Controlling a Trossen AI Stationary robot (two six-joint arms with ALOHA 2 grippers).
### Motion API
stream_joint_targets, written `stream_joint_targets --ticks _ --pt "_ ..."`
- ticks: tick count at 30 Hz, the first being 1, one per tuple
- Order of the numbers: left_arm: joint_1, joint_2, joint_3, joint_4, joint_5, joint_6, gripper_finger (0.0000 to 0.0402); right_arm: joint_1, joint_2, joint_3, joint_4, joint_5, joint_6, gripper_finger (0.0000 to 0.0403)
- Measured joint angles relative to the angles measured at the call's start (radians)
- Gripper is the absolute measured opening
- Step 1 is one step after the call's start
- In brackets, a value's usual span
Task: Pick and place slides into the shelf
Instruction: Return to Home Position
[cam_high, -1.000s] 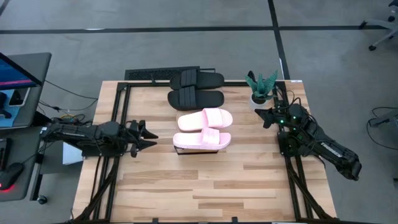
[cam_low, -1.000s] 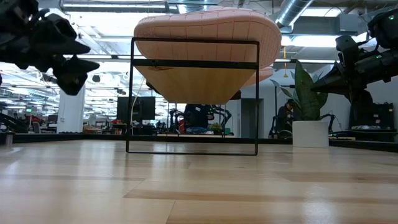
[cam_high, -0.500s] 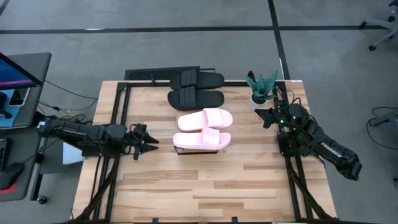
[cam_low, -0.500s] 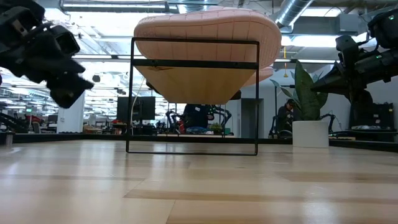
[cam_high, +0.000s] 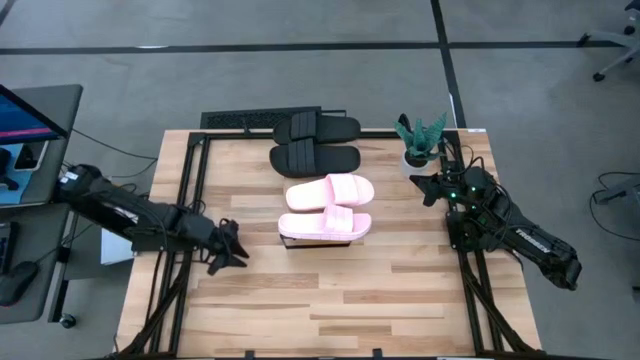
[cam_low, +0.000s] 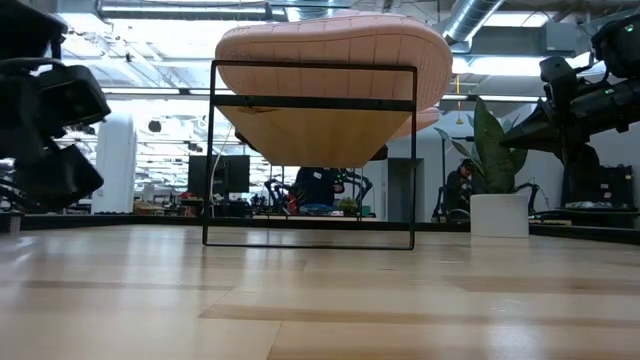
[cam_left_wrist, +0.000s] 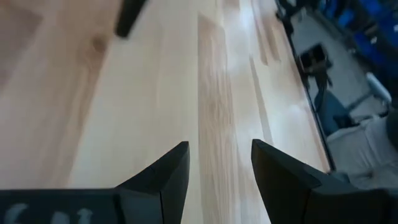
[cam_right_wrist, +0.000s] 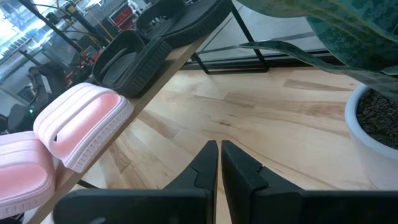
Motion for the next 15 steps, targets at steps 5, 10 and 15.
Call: stream_joint_targets --ticks 5,10,15 --pt "-0.050 0.048 0.000 -0.001 -0.003 0.000 0.0163 0.000 0.000 0.000 0.000 0.000 0.000 0.0013" --pt "-0.065 0.067 0.000 -0.003 -0.014 0.017 0.0163 0.000 0.000 0.000 0.000 0.000 0.000 0.0013" --pt "-0.065 0.066 0.000 -0.008 -0.065 0.090 0.0163 0.000 0.000 0.000 0.000 0.000 0.000 0.0013"
